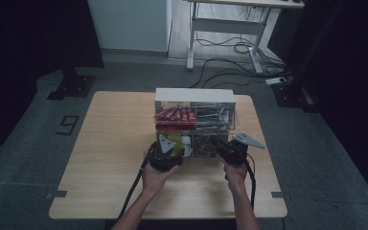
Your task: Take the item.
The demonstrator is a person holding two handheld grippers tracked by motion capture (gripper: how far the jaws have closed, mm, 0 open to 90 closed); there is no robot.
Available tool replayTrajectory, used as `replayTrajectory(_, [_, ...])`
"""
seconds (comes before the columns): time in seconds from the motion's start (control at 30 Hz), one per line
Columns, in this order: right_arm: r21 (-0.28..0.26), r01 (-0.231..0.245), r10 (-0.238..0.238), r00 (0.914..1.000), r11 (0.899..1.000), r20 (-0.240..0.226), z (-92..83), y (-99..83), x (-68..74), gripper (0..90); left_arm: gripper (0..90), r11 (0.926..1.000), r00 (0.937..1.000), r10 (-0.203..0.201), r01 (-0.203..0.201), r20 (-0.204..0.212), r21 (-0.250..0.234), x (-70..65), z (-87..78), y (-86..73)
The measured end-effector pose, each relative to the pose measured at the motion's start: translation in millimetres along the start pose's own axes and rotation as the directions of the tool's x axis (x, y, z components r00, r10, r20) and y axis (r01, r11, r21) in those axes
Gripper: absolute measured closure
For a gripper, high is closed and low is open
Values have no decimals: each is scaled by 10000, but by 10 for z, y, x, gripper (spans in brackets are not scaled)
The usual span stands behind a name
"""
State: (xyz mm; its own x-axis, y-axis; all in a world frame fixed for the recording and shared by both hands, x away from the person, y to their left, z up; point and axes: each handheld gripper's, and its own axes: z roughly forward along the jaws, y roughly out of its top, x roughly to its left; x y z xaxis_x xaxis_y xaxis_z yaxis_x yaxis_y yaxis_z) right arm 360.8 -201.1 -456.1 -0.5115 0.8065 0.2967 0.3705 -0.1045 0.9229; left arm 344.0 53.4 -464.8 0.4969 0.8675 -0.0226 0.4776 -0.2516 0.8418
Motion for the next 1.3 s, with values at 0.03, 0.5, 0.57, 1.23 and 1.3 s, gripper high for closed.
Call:
replayTrajectory(0.03, [1,-4,4,10000,10000,0,0,0,-1,889,407,10000,10000,-24,24,11,-2,5,-8,-1])
replayTrajectory(0.5, [0,12,-12,10000,10000,13,-2,0,-5,889,407,9998,9998,-181,180,-51,-97,75,-103,-84])
replayTrajectory(0.57, [7,2,-2,10000,10000,21,-4,1,-6,889,407,9996,9997,-255,254,-49,-118,92,-121,-98])
replayTrajectory(1.23, [-4,-5,5,10000,10000,78,-1,-7,-17,889,407,9967,9975,-708,705,-57,-408,287,-316,-197])
replayTrajectory(1.3, [-6,-2,2,10000,10000,88,0,-8,-18,889,407,9965,9973,-729,726,-59,-407,310,-332,-207])
